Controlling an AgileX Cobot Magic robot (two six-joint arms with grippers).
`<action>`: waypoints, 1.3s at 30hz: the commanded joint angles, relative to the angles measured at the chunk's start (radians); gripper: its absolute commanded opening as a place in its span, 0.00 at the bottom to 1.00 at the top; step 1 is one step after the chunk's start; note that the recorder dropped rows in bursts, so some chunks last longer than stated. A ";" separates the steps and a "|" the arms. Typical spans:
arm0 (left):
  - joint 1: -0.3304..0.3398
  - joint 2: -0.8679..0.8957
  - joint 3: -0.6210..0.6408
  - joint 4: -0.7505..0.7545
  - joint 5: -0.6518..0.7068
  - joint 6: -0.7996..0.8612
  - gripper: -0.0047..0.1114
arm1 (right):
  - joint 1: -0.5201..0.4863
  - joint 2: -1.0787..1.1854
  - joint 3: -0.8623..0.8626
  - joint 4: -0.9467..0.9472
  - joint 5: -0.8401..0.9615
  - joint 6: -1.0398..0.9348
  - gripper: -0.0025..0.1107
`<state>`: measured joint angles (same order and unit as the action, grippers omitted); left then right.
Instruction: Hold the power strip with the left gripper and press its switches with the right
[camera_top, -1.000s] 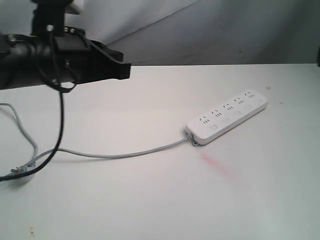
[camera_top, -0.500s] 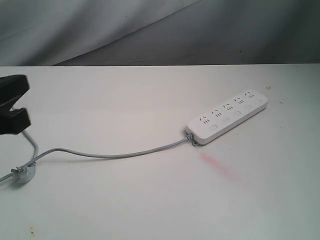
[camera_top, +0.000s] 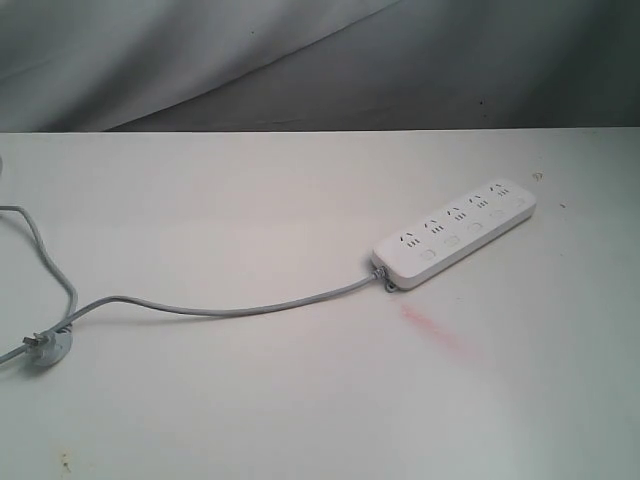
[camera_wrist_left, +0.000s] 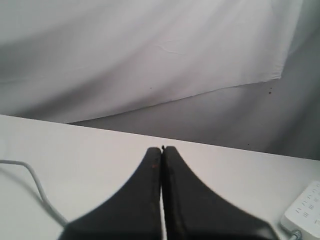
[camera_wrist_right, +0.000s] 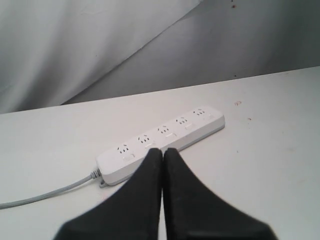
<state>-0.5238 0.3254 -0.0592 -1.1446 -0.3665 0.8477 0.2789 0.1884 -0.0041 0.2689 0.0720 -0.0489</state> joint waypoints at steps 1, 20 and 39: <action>0.002 -0.123 0.059 -0.027 0.017 -0.007 0.04 | 0.001 -0.006 0.004 -0.018 0.004 0.000 0.02; 0.002 -0.266 0.059 -0.132 0.075 0.095 0.04 | 0.001 -0.006 0.004 -0.018 0.007 0.000 0.02; 0.069 -0.325 0.059 0.059 0.193 0.133 0.04 | 0.001 -0.006 0.004 -0.018 0.007 0.000 0.02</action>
<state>-0.4954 0.0130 -0.0045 -1.1729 -0.2441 1.0452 0.2789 0.1884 -0.0035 0.2602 0.0783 -0.0489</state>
